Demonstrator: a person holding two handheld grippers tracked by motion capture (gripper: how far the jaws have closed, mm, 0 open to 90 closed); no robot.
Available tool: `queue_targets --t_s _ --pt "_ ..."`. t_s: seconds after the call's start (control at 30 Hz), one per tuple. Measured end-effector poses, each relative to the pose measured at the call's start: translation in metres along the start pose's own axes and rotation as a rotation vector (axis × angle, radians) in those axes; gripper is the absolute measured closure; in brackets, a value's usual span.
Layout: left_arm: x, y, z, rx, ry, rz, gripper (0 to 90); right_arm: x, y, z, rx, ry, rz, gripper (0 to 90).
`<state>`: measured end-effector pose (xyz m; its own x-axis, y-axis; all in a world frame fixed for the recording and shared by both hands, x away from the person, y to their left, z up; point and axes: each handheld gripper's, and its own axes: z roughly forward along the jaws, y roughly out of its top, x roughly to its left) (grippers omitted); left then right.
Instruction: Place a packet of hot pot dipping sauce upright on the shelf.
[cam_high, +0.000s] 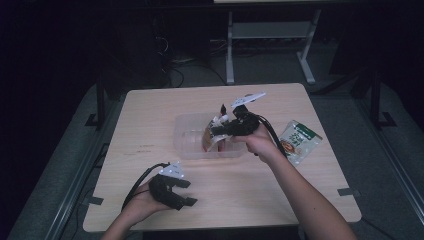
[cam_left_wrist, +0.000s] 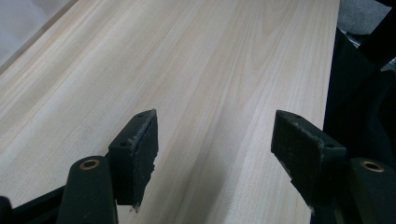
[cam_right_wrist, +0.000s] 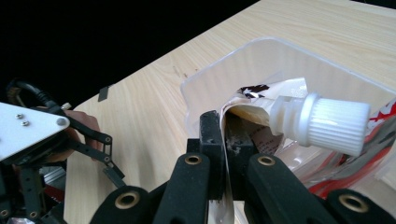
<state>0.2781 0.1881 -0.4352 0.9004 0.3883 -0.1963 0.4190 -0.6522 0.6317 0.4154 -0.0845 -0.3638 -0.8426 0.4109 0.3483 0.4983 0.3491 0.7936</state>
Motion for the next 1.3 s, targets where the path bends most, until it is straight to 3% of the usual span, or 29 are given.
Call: queue_targets --t_s 0.77,1.3 --pt "0.0 0.0 0.0 0.007 -0.002 0.004 31.6 0.005 0.0 0.014 0.021 -0.05 -0.019 85.5" --pt "0.0 0.0 0.0 0.009 -0.006 -0.003 31.6 0.007 0.002 0.005 -0.004 -0.054 -0.034 82.1"
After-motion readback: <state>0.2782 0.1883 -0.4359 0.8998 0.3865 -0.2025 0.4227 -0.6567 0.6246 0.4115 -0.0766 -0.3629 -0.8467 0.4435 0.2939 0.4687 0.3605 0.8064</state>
